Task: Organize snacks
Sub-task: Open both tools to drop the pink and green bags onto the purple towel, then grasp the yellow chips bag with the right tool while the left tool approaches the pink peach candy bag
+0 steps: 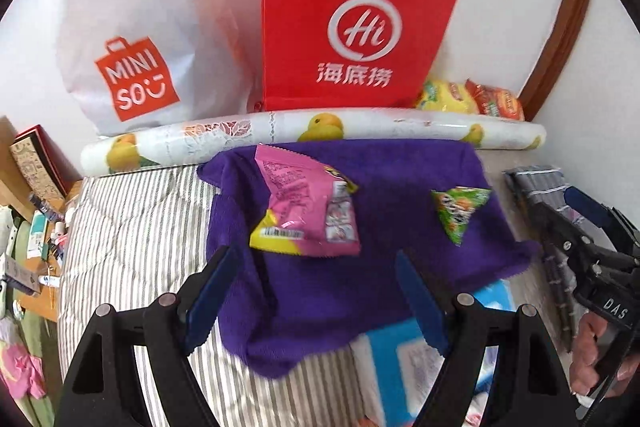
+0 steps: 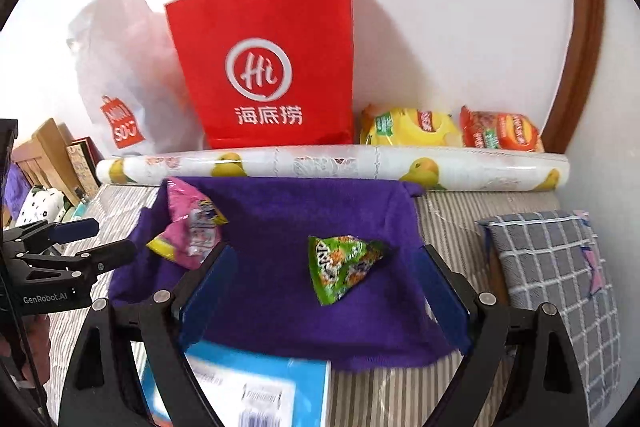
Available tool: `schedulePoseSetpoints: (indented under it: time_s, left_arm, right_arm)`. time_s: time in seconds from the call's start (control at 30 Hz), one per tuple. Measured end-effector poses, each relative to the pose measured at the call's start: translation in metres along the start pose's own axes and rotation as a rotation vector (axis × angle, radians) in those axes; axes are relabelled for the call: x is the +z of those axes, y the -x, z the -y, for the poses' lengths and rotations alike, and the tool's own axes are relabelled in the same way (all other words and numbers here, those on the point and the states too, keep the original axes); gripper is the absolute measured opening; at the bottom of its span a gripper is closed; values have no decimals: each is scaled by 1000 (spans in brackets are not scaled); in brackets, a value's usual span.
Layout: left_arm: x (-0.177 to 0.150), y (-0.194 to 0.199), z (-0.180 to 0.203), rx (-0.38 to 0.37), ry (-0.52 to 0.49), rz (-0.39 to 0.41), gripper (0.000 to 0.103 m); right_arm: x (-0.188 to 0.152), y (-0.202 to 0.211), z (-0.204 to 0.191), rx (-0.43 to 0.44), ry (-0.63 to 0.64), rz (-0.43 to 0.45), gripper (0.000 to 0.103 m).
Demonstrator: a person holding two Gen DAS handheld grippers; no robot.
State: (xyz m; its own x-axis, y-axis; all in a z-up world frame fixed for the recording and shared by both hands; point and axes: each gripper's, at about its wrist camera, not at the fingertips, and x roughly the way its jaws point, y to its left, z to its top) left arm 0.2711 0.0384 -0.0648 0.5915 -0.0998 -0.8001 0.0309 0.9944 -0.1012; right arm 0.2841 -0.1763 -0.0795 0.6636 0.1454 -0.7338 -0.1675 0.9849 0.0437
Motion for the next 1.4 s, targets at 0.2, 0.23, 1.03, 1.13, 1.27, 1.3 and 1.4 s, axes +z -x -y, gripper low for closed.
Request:
schedulePoseSetpoints:
  time_s: [0.2,0.23,1.03,1.13,1.27,1.3,1.4]
  left_arm:
    - [-29,44,17,-24,-9,50,81]
    - [-34,50,20,-25,-11,53,81]
    - [-138,104,-1,3,54,83,80]
    - [-147,101,-8,2,79,69,81]
    - [-157,98,-15,12,91,55,81]
    - [-160,97,-18,16,94,50,81]
    - [-166,95,-26,25,104,39,81]
  right_arm:
    - [-16,52,-12,-12,12,45,90]
    - [-19,60,-14,-16,15,43,90]
    - [-146,122,-12,77,-17,-61,90]
    - [-166,119,-17,108,-24,-84,90]
    - [-193,109,-30,133,5,-127,86]
    - [-197,107,-32,137,9,-135,82]
    - [-212,98,-41,160,32,-155,80]
